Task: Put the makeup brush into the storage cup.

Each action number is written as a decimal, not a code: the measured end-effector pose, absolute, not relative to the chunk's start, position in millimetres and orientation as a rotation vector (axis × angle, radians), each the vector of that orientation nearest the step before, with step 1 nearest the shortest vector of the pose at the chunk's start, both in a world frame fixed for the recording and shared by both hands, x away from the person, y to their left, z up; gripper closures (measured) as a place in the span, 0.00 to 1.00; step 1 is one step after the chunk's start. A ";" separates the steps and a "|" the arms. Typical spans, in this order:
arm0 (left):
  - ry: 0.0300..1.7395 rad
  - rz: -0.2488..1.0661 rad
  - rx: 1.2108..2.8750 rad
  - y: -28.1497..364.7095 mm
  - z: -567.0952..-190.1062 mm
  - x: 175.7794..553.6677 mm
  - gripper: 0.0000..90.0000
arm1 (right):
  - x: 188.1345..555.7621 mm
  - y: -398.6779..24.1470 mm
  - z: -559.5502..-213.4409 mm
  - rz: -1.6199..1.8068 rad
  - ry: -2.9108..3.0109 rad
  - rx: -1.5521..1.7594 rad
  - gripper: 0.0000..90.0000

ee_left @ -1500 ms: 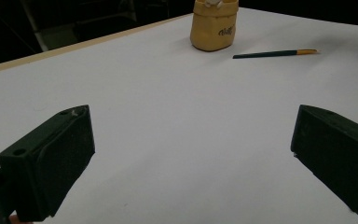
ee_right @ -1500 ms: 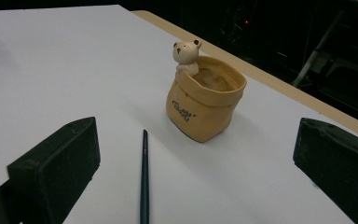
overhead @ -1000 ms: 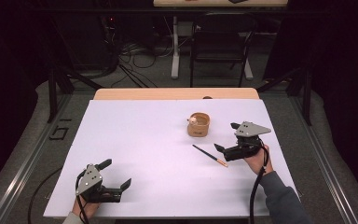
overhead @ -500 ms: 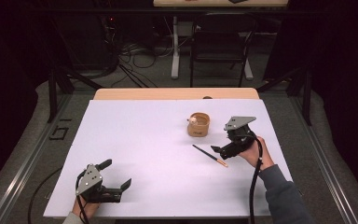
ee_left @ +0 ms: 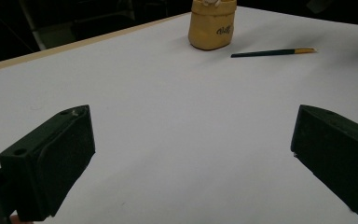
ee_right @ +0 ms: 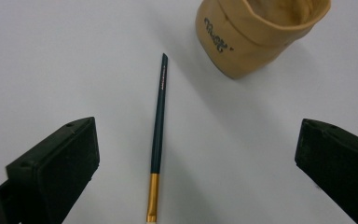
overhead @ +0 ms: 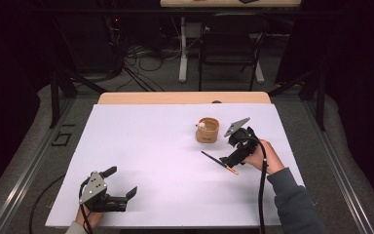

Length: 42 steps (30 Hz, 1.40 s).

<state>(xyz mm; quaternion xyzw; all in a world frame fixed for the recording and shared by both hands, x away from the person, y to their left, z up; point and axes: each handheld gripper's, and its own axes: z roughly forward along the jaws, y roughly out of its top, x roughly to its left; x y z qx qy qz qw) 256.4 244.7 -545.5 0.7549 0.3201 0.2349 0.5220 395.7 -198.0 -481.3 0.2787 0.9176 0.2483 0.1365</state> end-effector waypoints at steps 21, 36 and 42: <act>0.765 0.559 1.816 245.3 -545.4 256.3 0.00 | 399.3 -181.8 -497.4 0.464 2.763 0.854 0.16; 0.764 0.562 1.818 245.5 -545.2 256.0 0.00 | 401.0 -174.5 -513.5 0.306 2.833 0.878 0.57; 0.765 0.562 1.818 245.4 -545.2 255.9 0.00 | 400.7 -172.9 -518.8 0.266 2.868 0.895 0.70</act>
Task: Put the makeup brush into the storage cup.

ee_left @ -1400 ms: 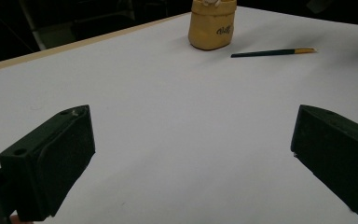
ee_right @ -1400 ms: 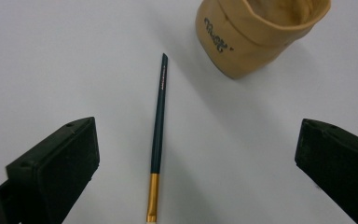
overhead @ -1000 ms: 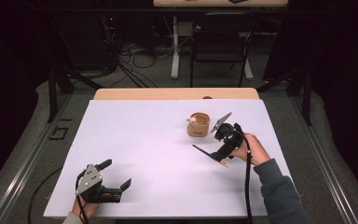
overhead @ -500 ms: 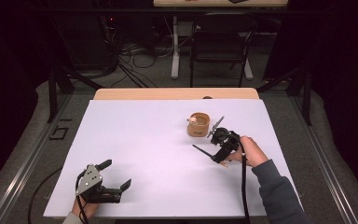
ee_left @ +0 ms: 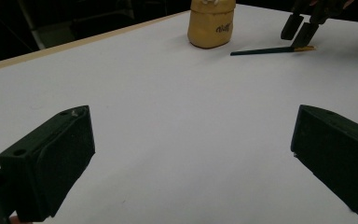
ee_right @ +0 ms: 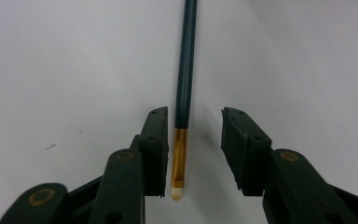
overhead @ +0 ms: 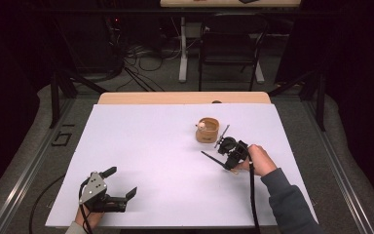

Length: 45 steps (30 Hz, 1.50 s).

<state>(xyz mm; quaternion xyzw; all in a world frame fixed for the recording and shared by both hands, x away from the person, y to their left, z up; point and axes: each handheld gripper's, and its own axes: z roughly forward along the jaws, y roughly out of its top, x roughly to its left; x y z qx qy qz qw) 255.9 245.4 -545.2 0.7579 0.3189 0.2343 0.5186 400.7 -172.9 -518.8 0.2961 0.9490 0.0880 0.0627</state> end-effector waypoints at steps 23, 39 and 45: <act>0.764 0.573 1.816 246.0 -544.8 255.8 0.00 | 402.1 -173.8 -526.7 0.255 2.922 0.948 0.90; 0.764 0.568 1.816 246.1 -544.9 256.0 0.00 | 403.0 -180.4 -519.2 0.315 2.917 0.967 0.93; 0.763 0.566 1.817 246.0 -544.9 255.9 0.00 | 401.2 -184.1 -510.2 0.326 2.889 0.956 0.93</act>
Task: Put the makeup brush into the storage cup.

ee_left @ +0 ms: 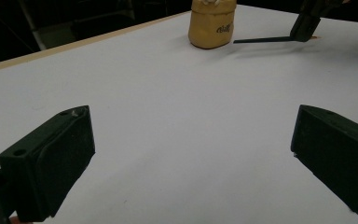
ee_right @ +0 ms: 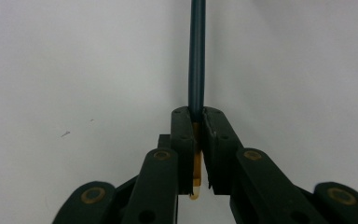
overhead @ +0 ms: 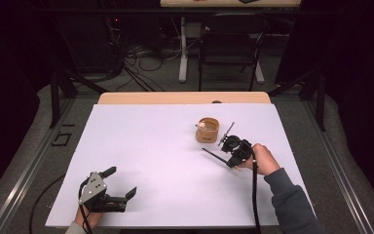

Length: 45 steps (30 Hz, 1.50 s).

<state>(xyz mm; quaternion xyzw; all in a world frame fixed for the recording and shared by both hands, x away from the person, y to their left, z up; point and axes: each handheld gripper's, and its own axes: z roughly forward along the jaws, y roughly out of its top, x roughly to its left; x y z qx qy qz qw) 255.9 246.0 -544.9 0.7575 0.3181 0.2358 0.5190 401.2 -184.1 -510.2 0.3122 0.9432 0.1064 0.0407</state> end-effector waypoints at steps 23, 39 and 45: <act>0.760 0.559 1.821 245.4 -545.2 256.1 0.00 | 387.6 -175.4 -495.3 0.360 2.881 0.816 0.93; 0.758 0.555 1.826 244.8 -545.5 256.6 0.00 | 379.2 -163.9 -491.7 0.382 2.898 0.739 0.93; 0.760 0.553 1.826 244.6 -545.7 256.6 0.00 | 376.5 -159.9 -490.9 0.388 2.907 0.710 0.93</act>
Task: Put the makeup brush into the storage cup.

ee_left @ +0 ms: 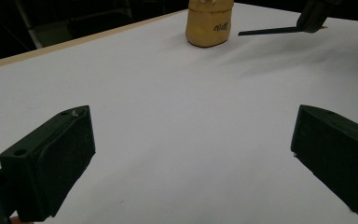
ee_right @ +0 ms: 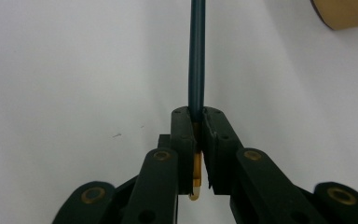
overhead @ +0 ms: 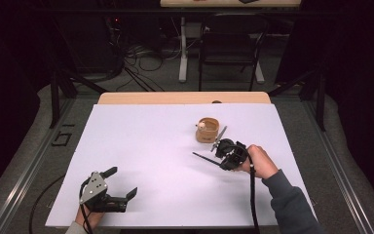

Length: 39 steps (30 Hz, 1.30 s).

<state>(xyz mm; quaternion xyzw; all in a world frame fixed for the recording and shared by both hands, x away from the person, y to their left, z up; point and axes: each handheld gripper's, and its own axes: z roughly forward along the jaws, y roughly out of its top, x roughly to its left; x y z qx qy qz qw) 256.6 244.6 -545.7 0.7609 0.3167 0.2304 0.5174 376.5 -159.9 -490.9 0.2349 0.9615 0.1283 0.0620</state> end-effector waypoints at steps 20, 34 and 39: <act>0.758 0.555 1.831 244.4 -545.5 256.3 0.00 | 367.3 -147.3 -489.9 0.414 2.935 0.607 0.93; 0.753 0.551 1.834 243.7 -545.7 256.6 0.00 | 360.9 -138.7 -489.6 0.427 2.946 0.508 0.93; 0.750 0.549 1.839 242.8 -546.0 256.7 0.00 | 359.2 -136.4 -489.8 0.426 2.950 0.482 0.93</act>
